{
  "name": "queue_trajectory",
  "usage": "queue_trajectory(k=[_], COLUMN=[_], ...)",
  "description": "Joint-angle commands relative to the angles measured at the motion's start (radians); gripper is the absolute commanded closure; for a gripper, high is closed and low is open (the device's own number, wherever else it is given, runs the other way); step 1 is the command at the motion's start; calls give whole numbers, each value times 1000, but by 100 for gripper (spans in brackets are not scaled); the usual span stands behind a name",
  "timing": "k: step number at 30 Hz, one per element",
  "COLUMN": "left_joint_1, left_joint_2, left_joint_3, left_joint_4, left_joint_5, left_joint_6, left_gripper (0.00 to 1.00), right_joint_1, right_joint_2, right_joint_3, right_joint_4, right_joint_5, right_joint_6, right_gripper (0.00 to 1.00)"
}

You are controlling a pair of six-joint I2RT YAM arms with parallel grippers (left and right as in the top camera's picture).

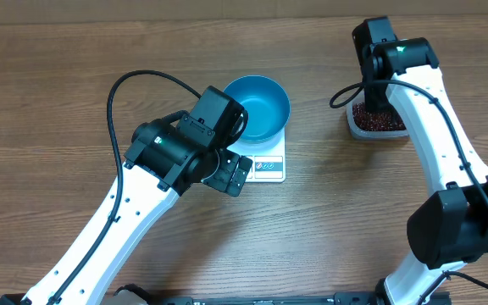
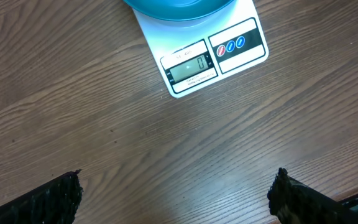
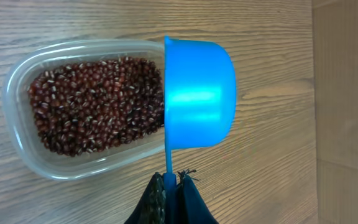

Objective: Scoop item into bowl and weigh 150g on scale
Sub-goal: 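Lower the scoop into the red beans with the right gripper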

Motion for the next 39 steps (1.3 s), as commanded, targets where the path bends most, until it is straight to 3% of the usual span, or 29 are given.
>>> queue_trajectory(k=[1,39], left_joint_1=[-6,-6], left_joint_2=[5,5], left_joint_3=[-2,-2], left_joint_4=[1,1], left_joint_5=[-13,-12], left_joint_6=[-7,-7], left_gripper=[0,0], right_joint_1=[-2,-2], right_joint_2=[-1,143], right_joint_3=[32,21], right_joint_4=[10,-35], right_joint_5=[14,-145], right_joint_6=[23,14], right_gripper=[96,96])
